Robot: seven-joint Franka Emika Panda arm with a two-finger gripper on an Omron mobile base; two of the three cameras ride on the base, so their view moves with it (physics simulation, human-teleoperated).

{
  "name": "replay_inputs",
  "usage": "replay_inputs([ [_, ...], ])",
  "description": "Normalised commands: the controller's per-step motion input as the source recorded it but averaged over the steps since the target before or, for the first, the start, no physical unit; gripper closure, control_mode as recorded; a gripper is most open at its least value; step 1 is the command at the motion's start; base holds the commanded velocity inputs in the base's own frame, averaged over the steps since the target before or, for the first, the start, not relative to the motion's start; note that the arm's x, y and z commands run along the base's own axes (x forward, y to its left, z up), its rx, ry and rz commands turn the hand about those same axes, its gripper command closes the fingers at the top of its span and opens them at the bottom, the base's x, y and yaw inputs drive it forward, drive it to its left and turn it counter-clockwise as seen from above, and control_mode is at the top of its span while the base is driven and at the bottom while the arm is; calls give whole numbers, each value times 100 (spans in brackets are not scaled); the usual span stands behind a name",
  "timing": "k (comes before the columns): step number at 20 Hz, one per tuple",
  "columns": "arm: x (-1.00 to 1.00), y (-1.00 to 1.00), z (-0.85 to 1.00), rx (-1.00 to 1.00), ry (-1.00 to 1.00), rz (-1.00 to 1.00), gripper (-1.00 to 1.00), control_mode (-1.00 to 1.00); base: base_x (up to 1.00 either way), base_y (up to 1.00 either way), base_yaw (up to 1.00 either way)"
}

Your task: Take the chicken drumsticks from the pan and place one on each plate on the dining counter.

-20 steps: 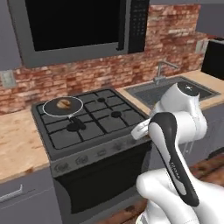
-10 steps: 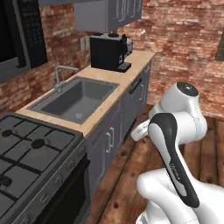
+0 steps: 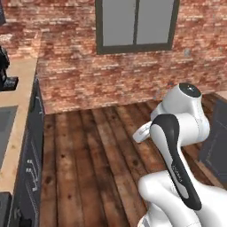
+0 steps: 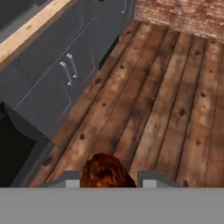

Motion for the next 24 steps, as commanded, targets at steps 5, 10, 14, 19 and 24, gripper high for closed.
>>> replay_inputs([
  [5,0,0,0,0,0,0,100,100,0,1,-100],
  [10,0,0,0,0,0,0,100,100,0,0,-100],
  [14,0,0,0,0,0,0,100,100,0,0,-100],
  [19,0,0,0,0,0,0,100,100,23,18,-86],
  [24,0,0,0,0,0,0,100,100,51,67,-41],
])
